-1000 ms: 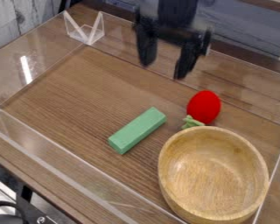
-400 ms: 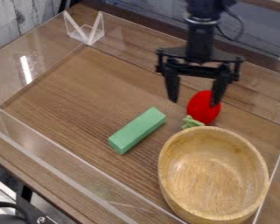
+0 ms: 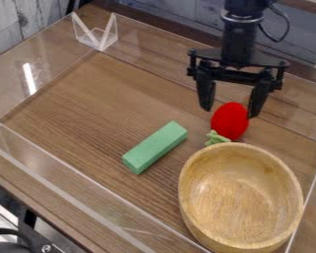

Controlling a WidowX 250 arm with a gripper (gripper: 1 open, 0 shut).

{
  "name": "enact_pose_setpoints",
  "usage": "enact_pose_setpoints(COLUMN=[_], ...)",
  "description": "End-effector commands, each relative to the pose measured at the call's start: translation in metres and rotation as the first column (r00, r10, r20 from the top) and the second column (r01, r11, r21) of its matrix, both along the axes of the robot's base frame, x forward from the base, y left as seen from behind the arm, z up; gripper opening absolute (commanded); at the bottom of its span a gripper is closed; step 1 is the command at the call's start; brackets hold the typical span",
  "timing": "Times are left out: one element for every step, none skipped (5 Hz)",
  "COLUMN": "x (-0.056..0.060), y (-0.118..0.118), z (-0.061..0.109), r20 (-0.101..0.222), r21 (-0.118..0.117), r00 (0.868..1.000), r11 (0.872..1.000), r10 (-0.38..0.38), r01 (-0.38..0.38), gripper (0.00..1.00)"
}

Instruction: Move the red object to the left side of the table

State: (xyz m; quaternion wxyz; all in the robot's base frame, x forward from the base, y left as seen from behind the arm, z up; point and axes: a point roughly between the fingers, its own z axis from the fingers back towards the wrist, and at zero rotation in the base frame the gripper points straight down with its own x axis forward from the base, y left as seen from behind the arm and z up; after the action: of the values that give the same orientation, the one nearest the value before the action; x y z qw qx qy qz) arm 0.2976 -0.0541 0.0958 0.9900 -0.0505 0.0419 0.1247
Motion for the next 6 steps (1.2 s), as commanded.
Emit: enact_pose_setpoints(x=[0.007,0.005,0.022,0.036,0.029,0.021], y=[-0.007,-0.017,-0.015,-0.013,-0.03,-0.046], z=[0.003,-0.007,-0.017,-0.02,-0.02,-0.017], r20=[0.055,0.057,0.07,0.082,0.091,0.1], r21=[-0.01,-0.013,-0.017,-0.022,-0.021,-0.02], r00=[0.994,0.982,0.98,0.981,0.985,0.989], r11=[0.995,0.983,0.982,0.984,0.989,0.994], r10=[0.098,0.182,0.187,0.176,0.149,0.11], r01=[-0.098,-0.182,-0.186,-0.174,-0.147,-0.108], gripper=[1.0,1.0,1.0,1.0,1.0,1.0])
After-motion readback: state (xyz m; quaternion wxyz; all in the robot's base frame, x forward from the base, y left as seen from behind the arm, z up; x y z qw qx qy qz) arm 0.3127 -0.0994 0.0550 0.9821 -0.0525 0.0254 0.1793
